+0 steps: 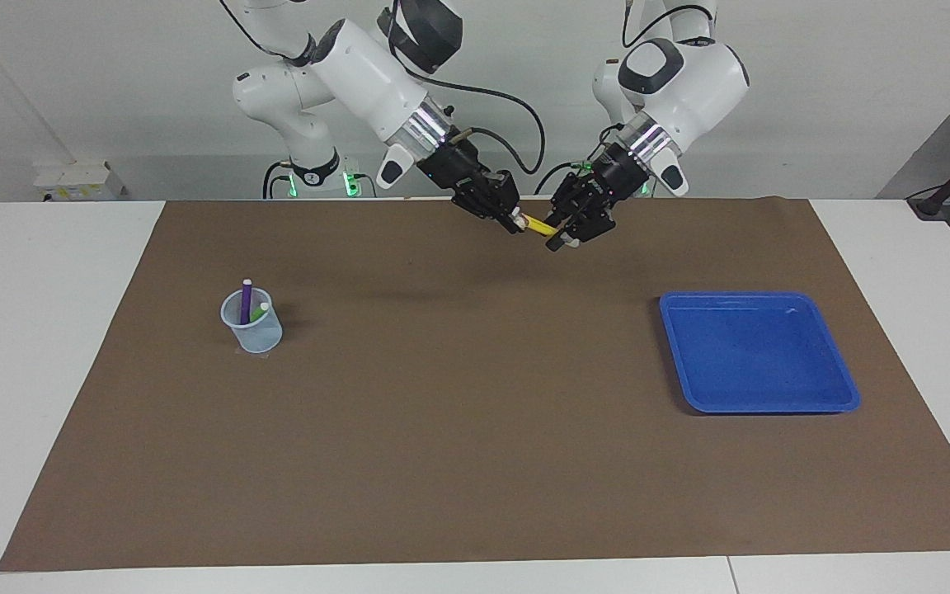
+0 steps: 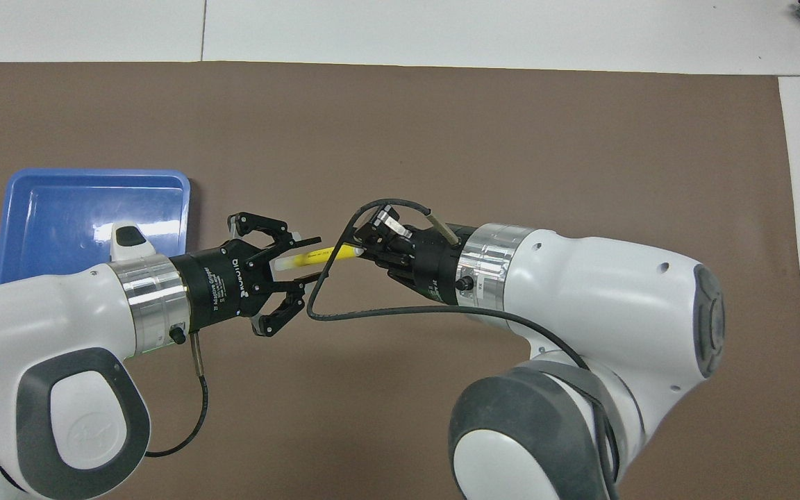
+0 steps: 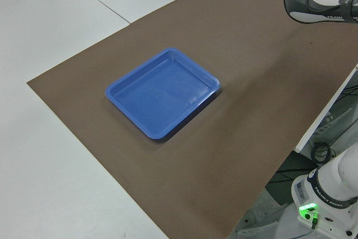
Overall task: Right arm passes pens to left for tray arrangement
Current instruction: 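Close the left gripper on the yellow pen beside the right gripper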
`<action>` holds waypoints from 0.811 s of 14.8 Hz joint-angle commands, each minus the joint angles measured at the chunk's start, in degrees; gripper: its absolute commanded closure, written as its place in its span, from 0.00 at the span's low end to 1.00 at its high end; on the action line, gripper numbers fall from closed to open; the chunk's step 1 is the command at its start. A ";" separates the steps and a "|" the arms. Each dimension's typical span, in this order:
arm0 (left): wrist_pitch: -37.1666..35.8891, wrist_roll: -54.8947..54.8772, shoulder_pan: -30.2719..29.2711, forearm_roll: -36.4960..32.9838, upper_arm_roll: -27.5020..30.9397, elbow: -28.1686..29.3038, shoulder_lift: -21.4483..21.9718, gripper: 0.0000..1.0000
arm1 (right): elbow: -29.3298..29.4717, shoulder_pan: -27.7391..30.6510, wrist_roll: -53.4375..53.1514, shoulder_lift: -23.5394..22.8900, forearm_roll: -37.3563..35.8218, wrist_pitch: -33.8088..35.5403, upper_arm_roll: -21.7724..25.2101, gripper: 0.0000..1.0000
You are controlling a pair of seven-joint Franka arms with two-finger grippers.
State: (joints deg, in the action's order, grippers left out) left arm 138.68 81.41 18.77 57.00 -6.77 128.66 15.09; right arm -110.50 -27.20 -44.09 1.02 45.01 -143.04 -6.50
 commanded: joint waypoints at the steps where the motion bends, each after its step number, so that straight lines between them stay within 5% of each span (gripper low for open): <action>1: -1.47 0.51 0.13 0.65 0.26 0.63 1.25 0.56 | -1.64 -0.05 0.24 1.36 1.75 -1.27 -0.01 1.00; 2: -1.91 0.59 -0.05 0.48 0.26 0.63 1.34 0.62 | -1.64 -0.05 0.24 1.36 1.75 -1.27 -0.01 1.00; 3: -2.18 0.51 -0.05 0.39 0.26 0.54 1.34 0.91 | -1.64 -0.05 0.24 1.36 1.75 -1.27 -0.01 1.00; 4: -2.79 0.51 -0.05 0.21 0.26 0.54 1.43 1.00 | -1.64 -0.05 0.24 1.36 1.75 -1.27 -0.10 1.00; 12: -4.03 0.51 -0.14 -2.42 0.26 0.19 1.34 1.00 | -1.12 0.57 -0.03 1.09 1.75 -0.75 -0.01 1.00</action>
State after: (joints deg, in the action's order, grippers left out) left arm 137.27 81.66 18.54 56.22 -6.55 128.42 15.27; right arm -111.11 -27.34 -44.09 1.36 45.19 -142.96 -6.54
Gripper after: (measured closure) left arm 0.824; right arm 0.819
